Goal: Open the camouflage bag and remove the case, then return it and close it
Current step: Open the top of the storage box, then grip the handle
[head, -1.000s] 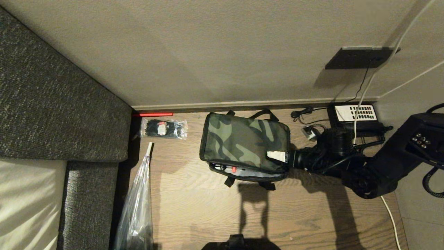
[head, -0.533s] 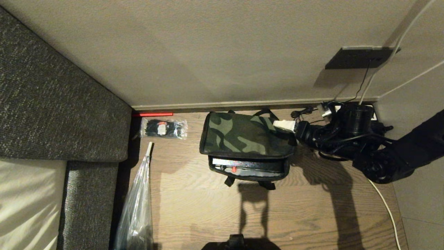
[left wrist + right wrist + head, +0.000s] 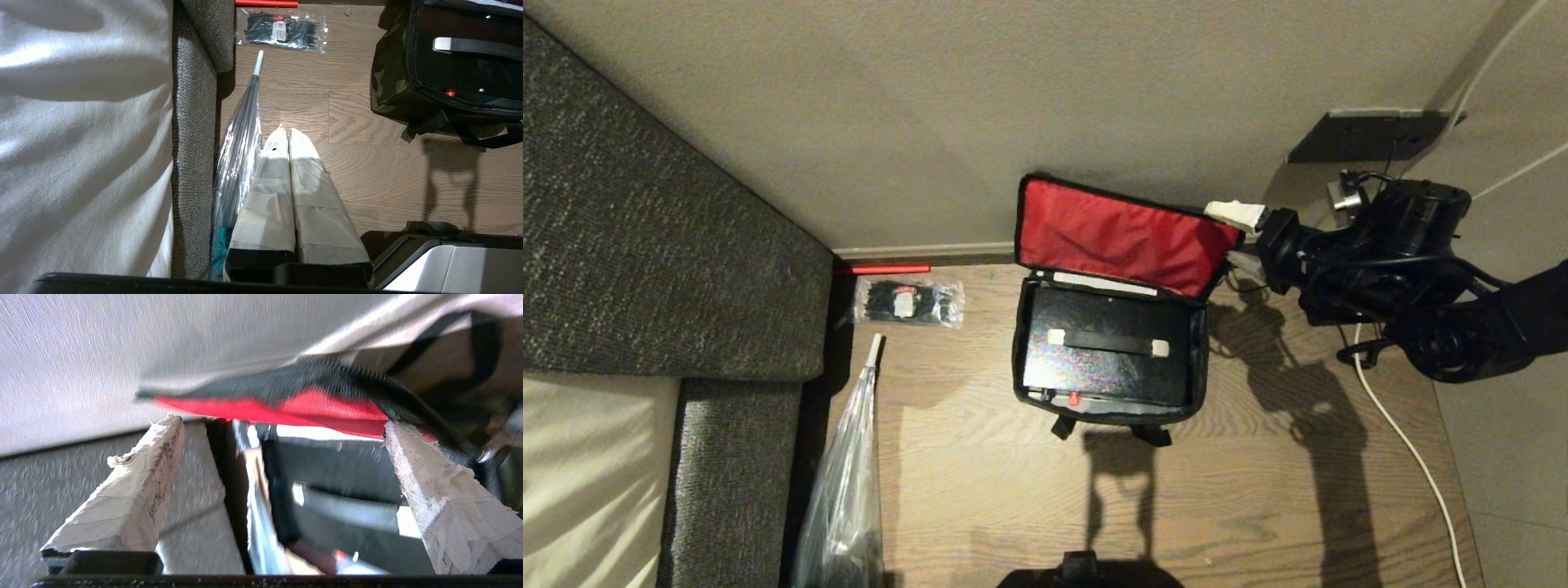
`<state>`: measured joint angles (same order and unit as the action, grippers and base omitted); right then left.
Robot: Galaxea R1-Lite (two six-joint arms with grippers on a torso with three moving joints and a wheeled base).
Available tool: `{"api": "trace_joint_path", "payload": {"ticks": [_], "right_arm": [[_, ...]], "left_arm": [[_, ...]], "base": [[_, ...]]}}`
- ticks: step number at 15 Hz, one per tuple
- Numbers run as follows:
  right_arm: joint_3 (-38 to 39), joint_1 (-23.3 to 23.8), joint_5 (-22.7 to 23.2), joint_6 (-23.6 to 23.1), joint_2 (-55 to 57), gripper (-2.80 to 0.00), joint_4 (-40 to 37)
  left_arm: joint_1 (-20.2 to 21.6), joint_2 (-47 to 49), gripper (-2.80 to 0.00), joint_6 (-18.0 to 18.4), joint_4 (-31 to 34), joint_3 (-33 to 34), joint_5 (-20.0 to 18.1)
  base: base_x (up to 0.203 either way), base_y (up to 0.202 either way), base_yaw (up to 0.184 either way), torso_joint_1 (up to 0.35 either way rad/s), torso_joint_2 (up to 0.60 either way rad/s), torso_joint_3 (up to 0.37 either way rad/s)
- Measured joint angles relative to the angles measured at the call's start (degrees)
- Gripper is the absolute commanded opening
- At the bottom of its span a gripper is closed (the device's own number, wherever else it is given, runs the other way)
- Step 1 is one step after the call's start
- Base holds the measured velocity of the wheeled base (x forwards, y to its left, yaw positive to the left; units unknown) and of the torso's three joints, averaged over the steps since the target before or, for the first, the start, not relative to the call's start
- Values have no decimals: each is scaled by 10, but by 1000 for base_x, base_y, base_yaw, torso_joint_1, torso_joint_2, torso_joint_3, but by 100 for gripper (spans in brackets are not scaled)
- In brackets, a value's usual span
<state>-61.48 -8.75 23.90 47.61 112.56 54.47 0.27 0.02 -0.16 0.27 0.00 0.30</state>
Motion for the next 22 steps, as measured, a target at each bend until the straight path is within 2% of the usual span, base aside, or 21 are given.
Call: {"api": "trace_joint_path", "payload": {"ticks": [5, 10, 12, 14, 19, 22], "right_arm": [[-1, 5, -30, -56, 14, 0, 16], [-11, 4, -68, -64, 33, 0, 37], [-13, 10, -55, -66, 30, 0, 31], [13, 14, -19, -78, 20, 0, 32], [122, 30, 24, -182, -13, 0, 25], [133, 21, 28, -135, -27, 0, 12]], "left_arm": [[0, 0, -280, 0, 0, 0, 0], [0, 0, -280, 0, 0, 0, 0], [0, 0, -280, 0, 0, 0, 0], [0, 0, -280, 0, 0, 0, 0], [0, 0, -280, 0, 0, 0, 0], [0, 0, -280, 0, 0, 0, 0]], "base": [[0, 0, 0, 0, 0, 0], [0, 0, 0, 0, 0, 0], [0, 0, 0, 0, 0, 0], [0, 0, 0, 0, 0, 0], [0, 0, 0, 0, 0, 0], [0, 0, 0, 0, 0, 0]]}}
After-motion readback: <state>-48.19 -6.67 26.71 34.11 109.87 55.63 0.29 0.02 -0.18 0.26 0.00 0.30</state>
